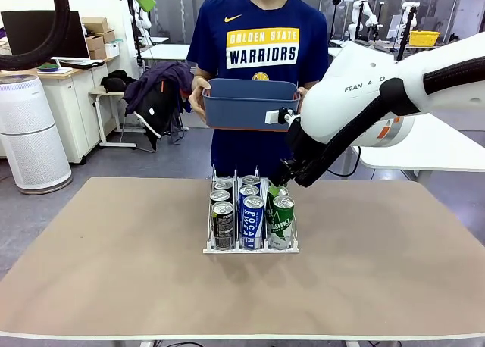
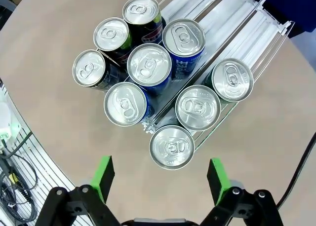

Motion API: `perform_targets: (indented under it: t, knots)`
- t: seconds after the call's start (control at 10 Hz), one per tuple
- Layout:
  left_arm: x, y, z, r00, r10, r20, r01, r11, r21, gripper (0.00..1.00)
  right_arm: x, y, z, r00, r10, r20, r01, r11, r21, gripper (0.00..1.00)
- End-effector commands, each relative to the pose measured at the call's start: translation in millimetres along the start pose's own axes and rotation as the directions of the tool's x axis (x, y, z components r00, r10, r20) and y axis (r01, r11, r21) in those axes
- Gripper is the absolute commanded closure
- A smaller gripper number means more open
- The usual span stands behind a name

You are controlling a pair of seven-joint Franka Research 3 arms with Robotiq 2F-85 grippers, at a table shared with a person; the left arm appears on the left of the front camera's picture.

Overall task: Fill the beverage cans into the dispenser.
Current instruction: Place the picked Sprite in the line of the Automatic Can Dispenser with the same cans.

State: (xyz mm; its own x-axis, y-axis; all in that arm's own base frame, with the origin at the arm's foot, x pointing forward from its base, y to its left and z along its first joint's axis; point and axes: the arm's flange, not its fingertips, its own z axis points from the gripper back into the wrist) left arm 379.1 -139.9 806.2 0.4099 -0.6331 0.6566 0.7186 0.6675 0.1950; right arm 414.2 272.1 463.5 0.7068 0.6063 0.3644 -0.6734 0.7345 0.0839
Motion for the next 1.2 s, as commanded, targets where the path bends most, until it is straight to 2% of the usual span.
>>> perform_targets:
  t: [0.0,1.0,1.1]
  knots:
    - [-2.0,1.1,-0.8,1.000,0.003,0.003,-0.003,1.000,0.002,0.00,2.6,-0.6,0.9,1.000,0.000,-0.001,0.000,1.000,0.002,0.00]
    - [-2.0,1.1,-0.8,1.000,0.003,0.003,-0.003,1.000,0.002,0.00,1.2,0.1,1.3,1.000,0.001,0.003,-0.001,1.000,0.000,0.00]
    - [-2.0,1.1,-0.8,1.000,0.003,0.003,-0.003,1.000,0.002,0.00,0.4,-1.9,22.1,0.998,0.028,0.057,-0.030,0.999,0.020,0.00]
